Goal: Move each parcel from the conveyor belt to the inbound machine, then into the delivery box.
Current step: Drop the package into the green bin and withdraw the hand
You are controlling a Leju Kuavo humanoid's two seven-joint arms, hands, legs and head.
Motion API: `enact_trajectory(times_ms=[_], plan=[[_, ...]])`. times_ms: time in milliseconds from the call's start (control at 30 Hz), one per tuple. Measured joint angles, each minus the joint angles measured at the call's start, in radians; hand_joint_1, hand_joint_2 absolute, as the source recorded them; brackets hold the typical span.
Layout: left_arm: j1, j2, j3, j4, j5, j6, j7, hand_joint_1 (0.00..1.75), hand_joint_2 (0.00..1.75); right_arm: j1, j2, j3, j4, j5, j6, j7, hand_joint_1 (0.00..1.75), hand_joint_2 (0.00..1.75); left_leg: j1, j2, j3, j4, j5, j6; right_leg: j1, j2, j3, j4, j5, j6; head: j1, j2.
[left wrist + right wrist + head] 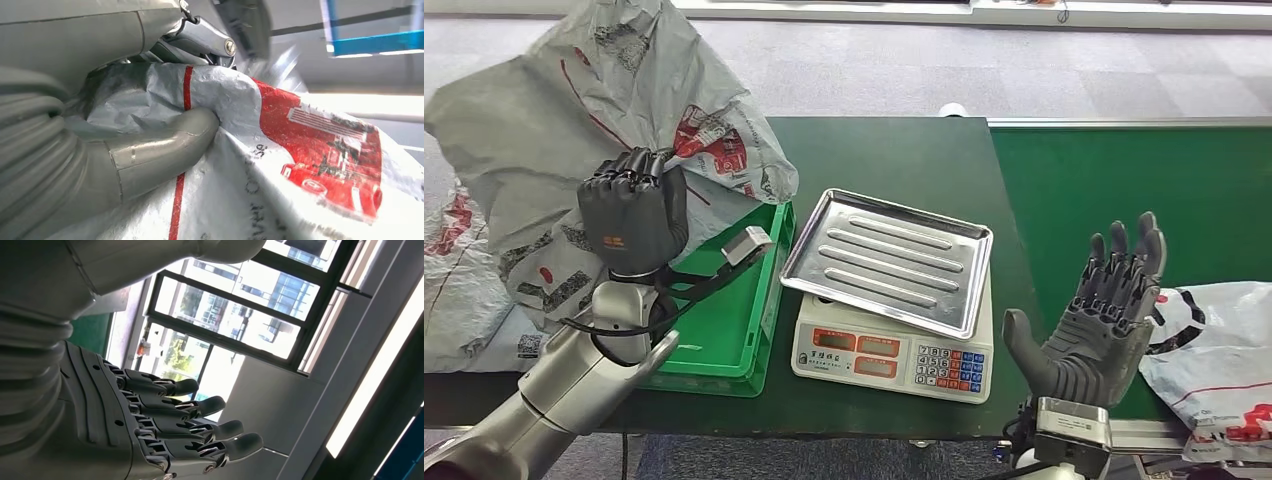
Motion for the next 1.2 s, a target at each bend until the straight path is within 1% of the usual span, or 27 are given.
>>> enact_trajectory(times_ms=[133, 167, 200, 233, 267, 300, 333, 367, 400, 500, 633, 767, 933, 967, 1067, 1100, 1167, 1200], plan=[[-0.012, 0.009, -0.06, 0.032, 0.0, -0.005, -0.005, 1.75, 1.75, 0.002, 0.0, -0.001, 0.0, 0.001, 0.002, 0.001, 0.0, 1.75, -0.001, -0.001, 0.0, 0.0, 0.0, 0.0, 0.0, -0.001, 0.0, 0.0, 0.0, 0.0, 0.0, 0.0], [-0.009, 0.002, -0.065, 0.042, 0.0, -0.021, -0.018, 1.75, 1.75, 0.002, 0.0, -0.001, 0.0, 0.003, 0.005, 0.0, 0.0, 1.75, -0.001, -0.001, 0.0, 0.0, 0.0, 0.0, 0.0, -0.001, 0.0, 0.0, 0.0, 0.0, 0.0, 0.0], [-0.002, -0.016, -0.062, 0.058, 0.002, -0.056, -0.048, 1.75, 1.75, 0.003, 0.0, -0.003, -0.001, 0.004, 0.009, -0.002, 0.0, 1.75, -0.001, -0.002, 0.001, 0.0, 0.0, 0.0, 0.0, -0.001, 0.0, 0.0, -0.001, 0.0, 0.0, 0.0], [0.012, -0.045, -0.043, 0.087, 0.003, -0.11, -0.112, 1.75, 1.75, 0.003, 0.0, -0.004, -0.001, 0.006, 0.017, -0.005, 0.0, 1.75, -0.001, -0.002, 0.001, 0.0, 0.0, 0.0, 0.0, -0.001, 0.001, 0.0, -0.001, 0.0, 0.0, 0.0], [0.029, -0.082, -0.008, 0.128, 0.003, -0.171, -0.205, 1.75, 1.75, 0.003, 0.001, -0.007, -0.002, 0.007, 0.027, -0.007, 0.0, 1.75, -0.001, -0.003, 0.001, 0.0, 0.0, 0.0, 0.0, -0.002, 0.001, 0.0, -0.001, 0.0, 0.0, 0.0], [0.047, -0.122, 0.038, 0.177, 0.004, -0.222, -0.314, 1.75, 1.75, 0.002, 0.001, -0.011, -0.002, 0.007, 0.038, -0.009, 0.0, 1.75, -0.001, -0.003, 0.0, 0.0, 0.0, 0.0, 0.0, -0.002, 0.001, 0.0, -0.001, 0.001, 0.0, 0.0], [0.062, -0.158, 0.087, 0.229, 0.003, -0.254, -0.417, 1.75, 1.75, 0.0, 0.002, -0.015, -0.002, 0.007, 0.049, -0.01, 0.0, 1.75, -0.001, -0.003, 0.0, 0.0, 0.0, 0.0, 0.0, -0.002, 0.001, 0.0, -0.001, 0.001, 0.0, 0.0], [0.071, -0.188, 0.13, 0.279, 0.003, -0.265, -0.486, 1.75, 1.75, -0.001, 0.003, -0.019, -0.002, 0.008, 0.058, -0.01, 0.0, 1.75, -0.001, -0.001, -0.001, 0.0, 0.0, 0.0, 0.0, -0.001, 0.0, 0.0, 0.0, 0.001, 0.0, 0.0], [0.077, -0.213, 0.165, 0.325, 0.002, -0.266, -0.522, 1.75, 1.75, -0.003, 0.004, -0.023, -0.002, 0.009, 0.065, -0.01, 0.0, 1.75, -0.001, 0.0, -0.001, 0.0, 0.0, 0.0, 0.0, -0.001, 0.0, 0.0, 0.0, 0.001, 0.0, 0.0], [0.087, -0.269, 0.247, 0.442, 0.002, -0.269, -0.53, 1.75, 1.75, -0.013, 0.006, -0.032, -0.001, 0.011, 0.08, -0.008, 0.0, 1.75, -0.001, 0.0, 0.0, 0.0, 0.0, 0.0, 0.0, 0.0, 0.0, 0.0, 0.0, 0.001, 0.0, 0.0], [0.097, -0.313, 0.311, 0.539, 0.002, -0.303, -0.53, 1.75, 1.75, -0.029, 0.008, -0.041, 0.001, 0.013, 0.097, -0.002, 0.0, 1.75, -0.001, -0.004, -0.001, 0.0, 0.0, 0.0, 0.0, -0.003, 0.001, 0.0, 0.0, 0.0, 0.0, 0.0], [0.092, -0.339, 0.346, 0.587, 0.002, -0.32, -0.53, 1.75, 1.75, -0.038, 0.013, -0.051, 0.003, 0.017, 0.105, 0.002, 0.0, 1.75, -0.001, -0.007, 0.002, -0.001, 0.0, 0.0, 0.0, -0.006, 0.005, 0.0, -0.003, 0.001, 0.0, 0.0], [0.082, -0.354, 0.367, 0.617, 0.002, -0.321, -0.53, 1.75, 1.75, -0.042, 0.014, -0.054, 0.003, 0.018, 0.107, 0.008, 0.0, 1.75, -0.001, -0.007, 0.004, -0.001, 0.0, 0.0, 0.0, -0.006, 0.007, 0.0, -0.003, 0.001, 0.0, 0.0], [0.081, -0.355, 0.369, 0.621, 0.002, -0.321, -0.53, 1.71, 1.75, -0.043, 0.014, -0.054, 0.003, 0.018, 0.107, 0.008, 0.0, 1.75, -0.001, -0.007, 0.005, -0.001, 0.0, 0.0, 0.0, -0.006, 0.008, 0.0, -0.003, 0.001, 0.0, 0.0], [0.079, -0.36, 0.377, 0.629, 0.002, -0.321, -0.53, 0.4, 1.75, -0.044, 0.015, -0.055, 0.003, 0.019, 0.109, 0.01, 0.0, 1.75, -0.001, -0.007, 0.006, -0.001, 0.0, 0.0, 0.0, -0.006, 0.009, 0.0, -0.003, 0.001, 0.0, 0.0], [0.078, -0.362, 0.381, 0.63, 0.002, -0.318, -0.532, 0.0, 1.75, -0.045, 0.015, -0.055, 0.003, 0.023, 0.111, 0.013, 0.0, 1.75, -0.001, -0.007, 0.006, -0.001, 0.0, 0.0, 0.0, -0.006, 0.009, 0.0, -0.003, 0.001, 0.0, 0.0], [0.08, -0.368, 0.397, 0.632, 0.005, -0.305, -0.545, 0.0, 1.75, -0.045, 0.017, -0.057, 0.003, 0.048, 0.117, 0.033, 0.0, 1.75, -0.001, -0.007, 0.006, -0.001, 0.0, 0.0, 0.0, -0.006, 0.009, 0.0, -0.003, 0.001, 0.0, 0.0], [0.082, -0.372, 0.41, 0.632, 0.014, -0.293, -0.562, 0.0, 1.75, -0.045, 0.019, -0.06, 0.004, 0.076, 0.117, 0.056, 0.0, 1.75, -0.001, -0.008, 0.006, -0.001, 0.0, 0.0, 0.0, -0.006, 0.009, 0.0, -0.003, 0.001, 0.0, 0.0]])
